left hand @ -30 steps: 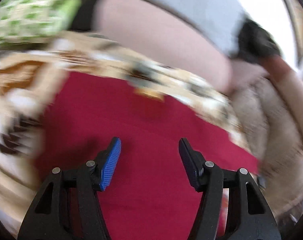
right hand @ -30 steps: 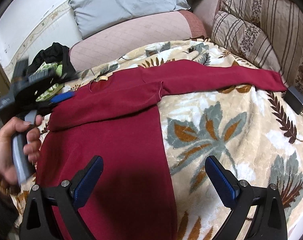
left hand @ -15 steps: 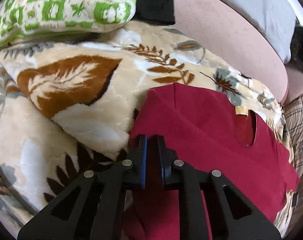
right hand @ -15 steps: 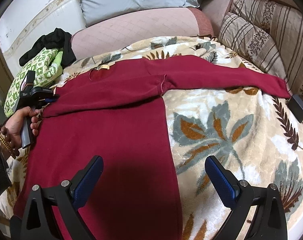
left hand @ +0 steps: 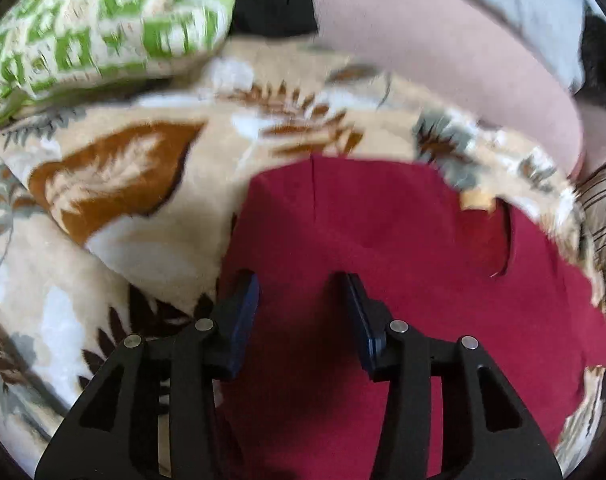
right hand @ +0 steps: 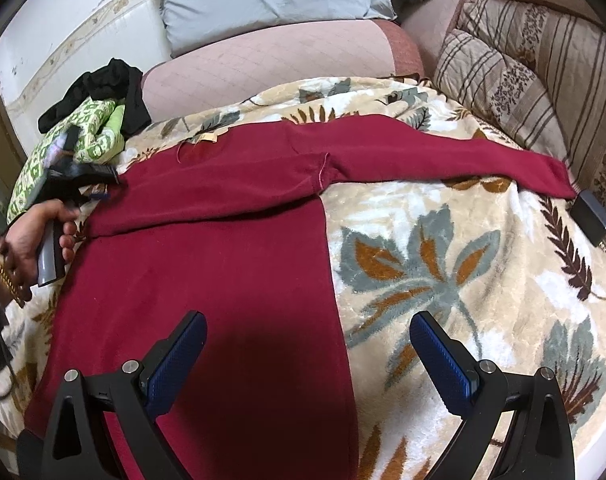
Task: Fold small clothes
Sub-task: 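Grasp the other sleeve cuff with the right gripper and lift it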
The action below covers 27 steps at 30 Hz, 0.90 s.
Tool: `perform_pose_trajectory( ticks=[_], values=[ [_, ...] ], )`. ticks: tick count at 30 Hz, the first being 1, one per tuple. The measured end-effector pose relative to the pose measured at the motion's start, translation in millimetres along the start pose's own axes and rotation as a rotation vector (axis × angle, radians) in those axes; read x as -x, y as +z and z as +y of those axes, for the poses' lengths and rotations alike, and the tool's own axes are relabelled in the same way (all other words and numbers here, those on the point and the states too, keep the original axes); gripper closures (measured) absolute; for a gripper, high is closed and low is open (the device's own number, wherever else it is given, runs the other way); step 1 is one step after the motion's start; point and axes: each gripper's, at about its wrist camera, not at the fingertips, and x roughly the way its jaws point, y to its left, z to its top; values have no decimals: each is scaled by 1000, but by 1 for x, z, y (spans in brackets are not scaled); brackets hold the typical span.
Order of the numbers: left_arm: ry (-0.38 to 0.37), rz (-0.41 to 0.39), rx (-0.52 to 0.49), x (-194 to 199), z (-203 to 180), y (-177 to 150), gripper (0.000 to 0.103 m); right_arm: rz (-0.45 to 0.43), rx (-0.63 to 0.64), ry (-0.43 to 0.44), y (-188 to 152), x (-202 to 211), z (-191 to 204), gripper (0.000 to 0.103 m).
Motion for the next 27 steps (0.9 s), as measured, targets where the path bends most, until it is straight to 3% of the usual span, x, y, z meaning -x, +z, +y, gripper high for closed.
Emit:
perform_pose_trajectory(
  ticks=[2, 6, 8, 11, 13, 15, 16, 17, 18, 19, 20, 23, 27],
  values=[
    [-17, -6, 20, 16, 1, -4, 60, 1, -3, 1, 1, -1, -1, 2],
    [-115, -135, 42, 74, -14, -38, 56, -33, -24, 8, 5, 6, -6, 2],
    [-201, -149, 113, 96, -20, -69, 44, -74, -71, -4, 8, 14, -17, 2],
    [-288, -138, 172, 111, -31, -118, 44, -90, -133, 3, 20, 16, -35, 2],
    [-303, -137, 187, 111, -39, -139, 44, -110, -126, 35, 38, 15, -42, 2],
    [-285, -157, 132, 108, -52, -156, 44, -126, -97, 104, 55, 10, -45, 2],
    [-237, -195, 64, 107, -60, -167, 44, -114, -79, 142, 65, 3, -46, 3],
    [-176, -193, 29, 102, -67, -172, 44, -105, -69, 166, 73, -5, -47, 9],
    [-166, -169, 26, 97, -72, -171, 44, -103, -67, 185, 81, -14, -49, 15],
    [-211, -153, 31, 90, -73, -170, 44, -97, -72, 198, 89, -24, -51, 28],
    [-236, -141, 38, 83, -76, -168, 44, -92, -67, 207, 96, -35, -51, 34],
    [-214, -100, 63, 62, -75, -167, 43, -93, 22, 195, 109, -61, -42, 47],
    [-224, -119, 75, 65, -75, -171, 36, -46, 122, 212, 115, -101, -33, 57]
  ],
)
